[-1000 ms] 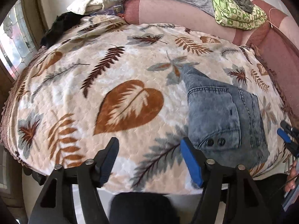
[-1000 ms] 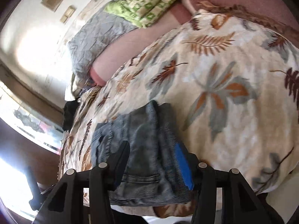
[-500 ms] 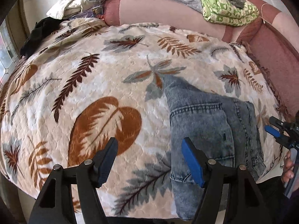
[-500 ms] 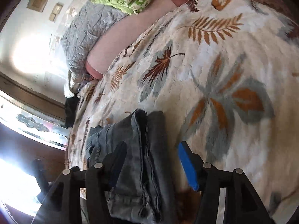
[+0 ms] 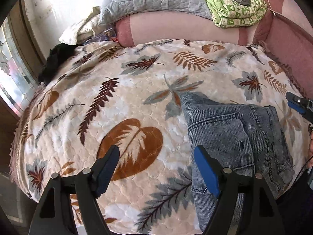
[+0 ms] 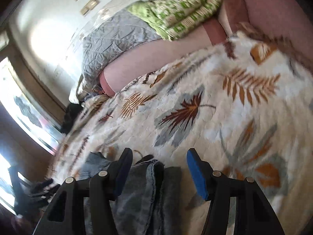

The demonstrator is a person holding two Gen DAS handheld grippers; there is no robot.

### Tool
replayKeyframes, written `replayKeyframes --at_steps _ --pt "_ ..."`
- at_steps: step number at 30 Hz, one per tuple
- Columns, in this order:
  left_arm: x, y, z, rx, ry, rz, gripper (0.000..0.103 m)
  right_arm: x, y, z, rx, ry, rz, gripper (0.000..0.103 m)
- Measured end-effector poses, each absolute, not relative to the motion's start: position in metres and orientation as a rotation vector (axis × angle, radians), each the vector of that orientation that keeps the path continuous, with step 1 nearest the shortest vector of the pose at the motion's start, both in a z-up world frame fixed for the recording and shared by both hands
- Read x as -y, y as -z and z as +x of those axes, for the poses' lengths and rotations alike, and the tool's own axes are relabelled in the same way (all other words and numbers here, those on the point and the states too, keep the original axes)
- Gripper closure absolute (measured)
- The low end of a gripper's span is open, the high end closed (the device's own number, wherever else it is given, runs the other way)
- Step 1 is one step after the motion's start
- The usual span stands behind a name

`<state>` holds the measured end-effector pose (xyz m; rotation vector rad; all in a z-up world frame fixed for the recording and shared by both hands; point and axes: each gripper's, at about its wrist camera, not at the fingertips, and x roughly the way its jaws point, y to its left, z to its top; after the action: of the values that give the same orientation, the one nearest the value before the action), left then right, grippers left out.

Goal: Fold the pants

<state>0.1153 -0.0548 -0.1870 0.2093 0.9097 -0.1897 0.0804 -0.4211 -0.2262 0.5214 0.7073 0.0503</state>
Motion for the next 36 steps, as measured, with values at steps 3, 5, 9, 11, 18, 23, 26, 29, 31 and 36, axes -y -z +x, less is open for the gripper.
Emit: replayKeyframes --at_steps 3,5,9,11,18,23,26,29,31,36 --pt "0.053 0.191 0.112 -0.915 0.175 0.202 0.024 0.416 0.225 0.081 -0.685 -0.067 0.495 0.042" --pt "0.051 0.195 0.109 -0.920 0.158 0.185 0.024 0.416 0.226 0.080 -0.681 -0.082 0.516 0.042" --pt "0.048 0.200 0.100 -0.910 0.135 0.154 0.024 0.403 0.221 0.067 -0.675 -0.102 0.479 0.042" --pt "0.049 0.199 0.096 -0.893 0.132 0.149 0.024 0.397 0.220 0.060 -0.674 -0.121 0.460 0.042" --pt "0.055 0.186 0.086 -0.833 0.113 0.171 0.024 0.389 0.222 0.029 -0.670 -0.117 0.406 0.042" --pt "0.058 0.180 0.083 -0.815 0.108 0.183 0.024 0.381 0.231 0.020 -0.708 -0.132 0.369 0.042" --pt "0.060 0.180 0.082 -0.812 0.101 0.195 0.024 0.376 0.237 0.019 -0.729 -0.141 0.348 0.042" --pt "0.063 0.181 0.081 -0.814 0.095 0.206 0.024 0.374 0.240 0.017 -0.739 -0.153 0.339 0.042" --pt "0.065 0.181 0.081 -0.811 0.096 0.217 0.024 0.374 0.242 0.017 -0.747 -0.156 0.342 0.042" --pt "0.069 0.177 0.081 -0.793 0.090 0.236 0.024 0.380 0.239 0.013 -0.734 -0.145 0.345 0.042"
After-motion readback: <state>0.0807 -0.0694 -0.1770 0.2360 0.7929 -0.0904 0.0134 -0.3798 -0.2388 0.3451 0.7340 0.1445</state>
